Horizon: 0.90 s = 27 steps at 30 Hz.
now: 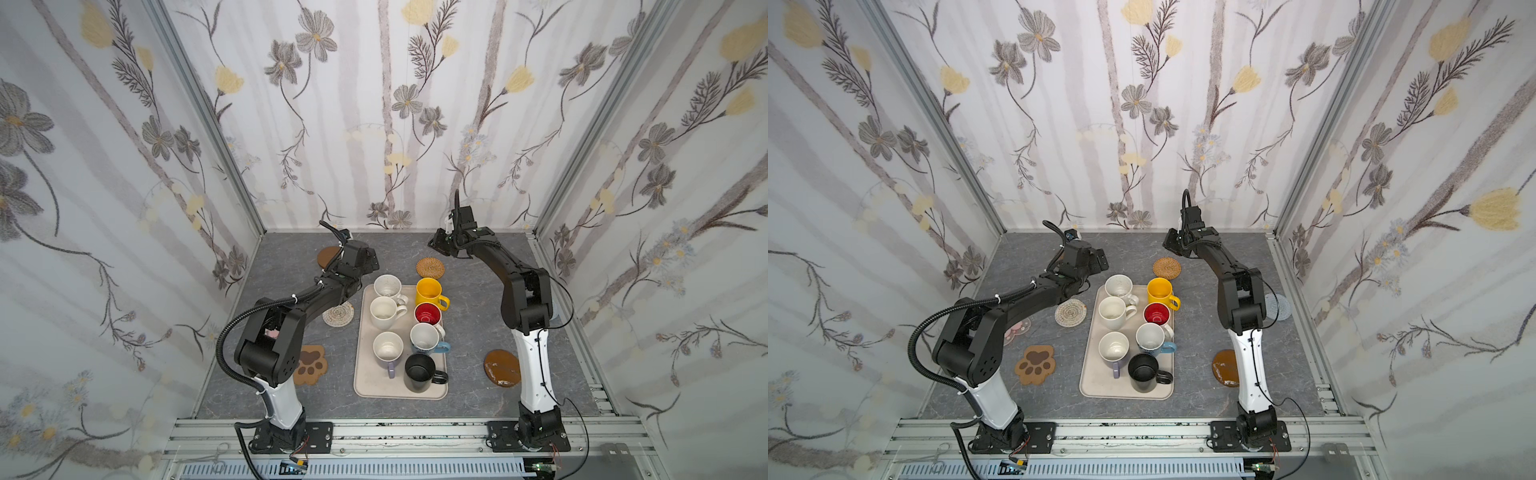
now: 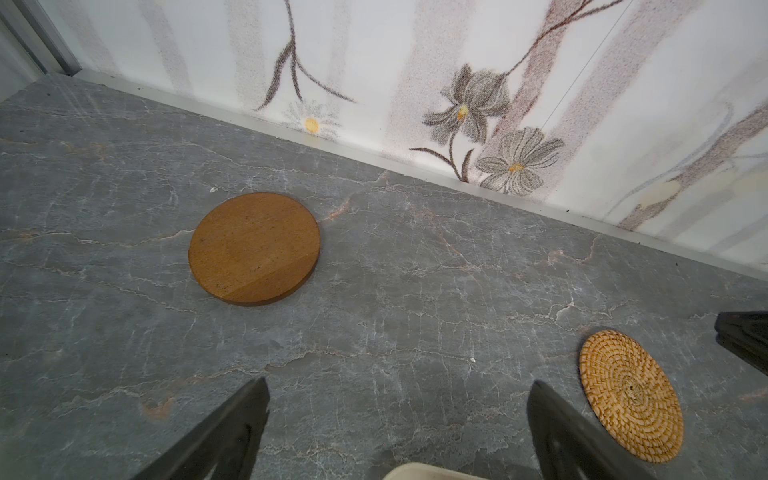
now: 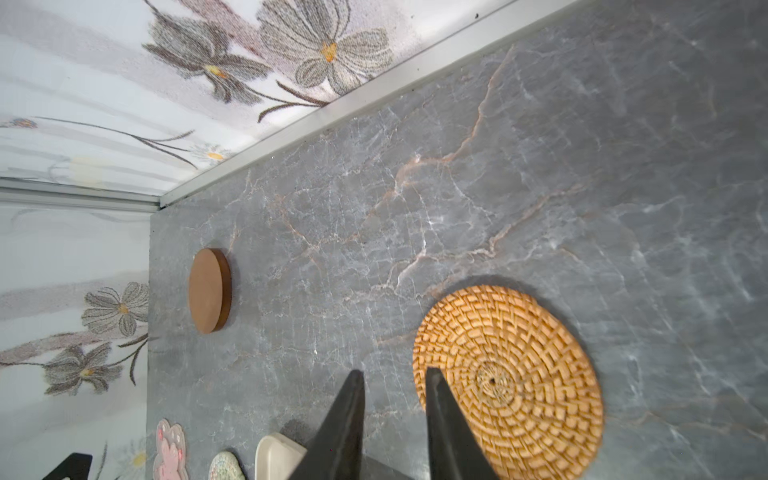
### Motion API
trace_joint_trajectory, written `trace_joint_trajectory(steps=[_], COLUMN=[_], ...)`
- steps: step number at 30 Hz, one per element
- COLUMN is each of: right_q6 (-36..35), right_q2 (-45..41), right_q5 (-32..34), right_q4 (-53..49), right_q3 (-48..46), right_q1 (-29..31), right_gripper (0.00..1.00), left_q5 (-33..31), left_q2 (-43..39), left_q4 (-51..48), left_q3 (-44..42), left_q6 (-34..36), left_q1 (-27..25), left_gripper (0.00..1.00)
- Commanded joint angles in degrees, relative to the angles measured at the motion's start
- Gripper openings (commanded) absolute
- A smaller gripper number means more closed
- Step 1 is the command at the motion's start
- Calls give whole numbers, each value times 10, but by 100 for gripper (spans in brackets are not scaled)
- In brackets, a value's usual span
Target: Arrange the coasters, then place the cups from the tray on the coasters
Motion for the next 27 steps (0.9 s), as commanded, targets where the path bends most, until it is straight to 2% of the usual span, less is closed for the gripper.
trace_joint_trajectory(steps=[1,8,12,19,27], right_q6=[-18,-10,-4,10,23], right_q2=[-22,-55,-48,-23,11], right_q5=[15,3,-2,2,9], right_q4=[-2,59,72,73,47], right_q3=[-41,-155,-177,-170,-114], right_q1=[-3,-3,0,1,3], right_gripper=[29,32,32,33,33], left_q5=[-6,-6,-6,-6,-7], left_q2=[-5,-5,-4,-2,0], left_q4=[5,5,5,5,5], left_q3=[1,1,1,2,3], left_q6=[-6,-4,-4,-2,0], left_q1=[0,-1,-1,-1,-2], left_gripper=[100,100,100,100,100])
